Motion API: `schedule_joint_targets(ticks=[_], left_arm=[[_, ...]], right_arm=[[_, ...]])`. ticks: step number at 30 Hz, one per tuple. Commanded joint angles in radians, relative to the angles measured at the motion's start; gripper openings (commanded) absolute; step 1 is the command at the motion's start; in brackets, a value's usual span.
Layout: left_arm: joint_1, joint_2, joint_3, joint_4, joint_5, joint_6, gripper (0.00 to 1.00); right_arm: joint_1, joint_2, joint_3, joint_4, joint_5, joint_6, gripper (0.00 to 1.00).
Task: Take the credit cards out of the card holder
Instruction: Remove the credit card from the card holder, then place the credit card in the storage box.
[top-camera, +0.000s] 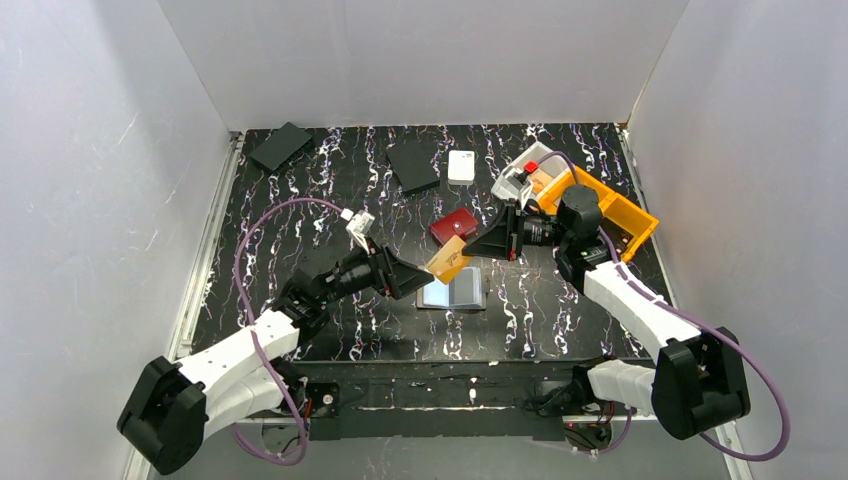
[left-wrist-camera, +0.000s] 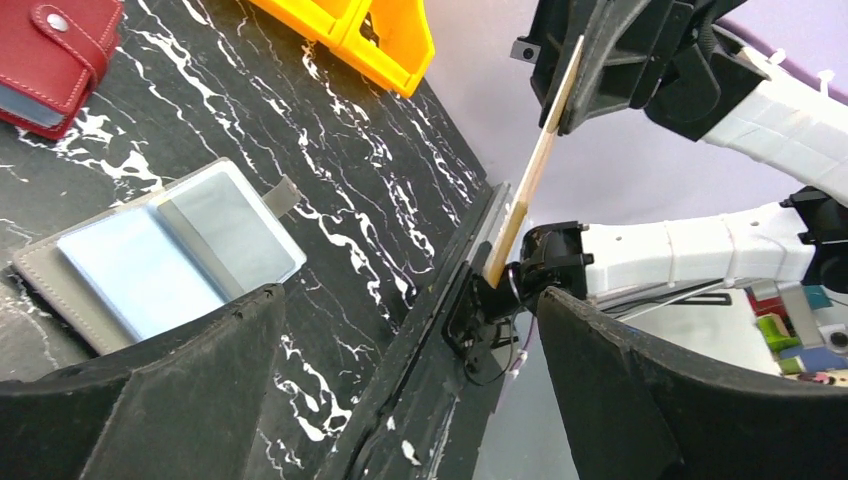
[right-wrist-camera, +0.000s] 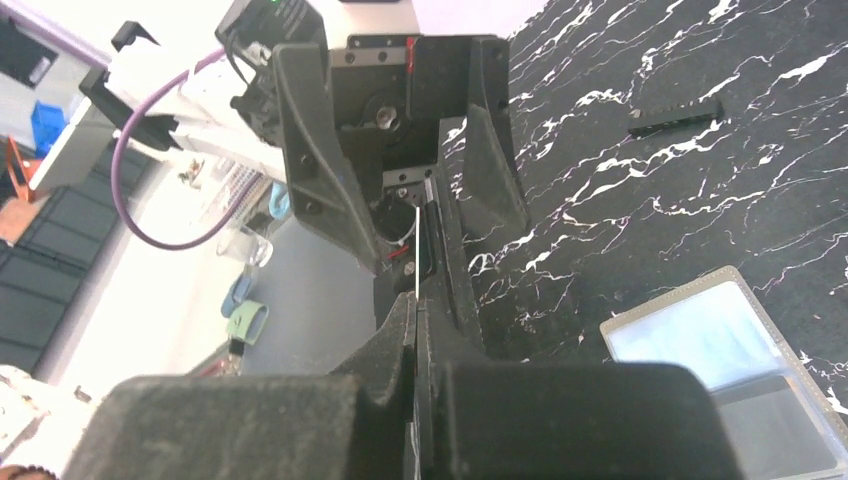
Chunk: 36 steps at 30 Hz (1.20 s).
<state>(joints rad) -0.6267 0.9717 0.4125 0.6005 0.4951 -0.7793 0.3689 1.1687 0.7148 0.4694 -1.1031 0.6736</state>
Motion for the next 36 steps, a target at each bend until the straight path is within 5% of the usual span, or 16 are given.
schedule_joint_targets(ticks=[1,7,15,26,36], left_arm=[[-0.020,0.029,0.013,0.166,-0.070,-0.067,0.94],[-0.019,0.050,0.043,0.179,-0.073,-0.051,0.90],[-0.009,0.239,0.189,0.176,0.229,-0.056,0.70],[-0.010,0.288,0.213,0.168,0.305,-0.056,0.58],[-0.013,0.169,0.069,0.206,0.115,-0.052,0.56]], right_arm=[[-0.010,0.020,-0.011,0.163,0.043,0.143,0.01],[-0.006,0.009,0.025,-0.016,0.002,-0.048,0.01],[0.029,0.029,0.089,-0.213,-0.068,-0.271,0.01],[0.028,0.030,0.080,-0.155,-0.060,-0.223,0.01],[-0.022,0.023,0.033,0.107,-0.021,0.056,0.01]])
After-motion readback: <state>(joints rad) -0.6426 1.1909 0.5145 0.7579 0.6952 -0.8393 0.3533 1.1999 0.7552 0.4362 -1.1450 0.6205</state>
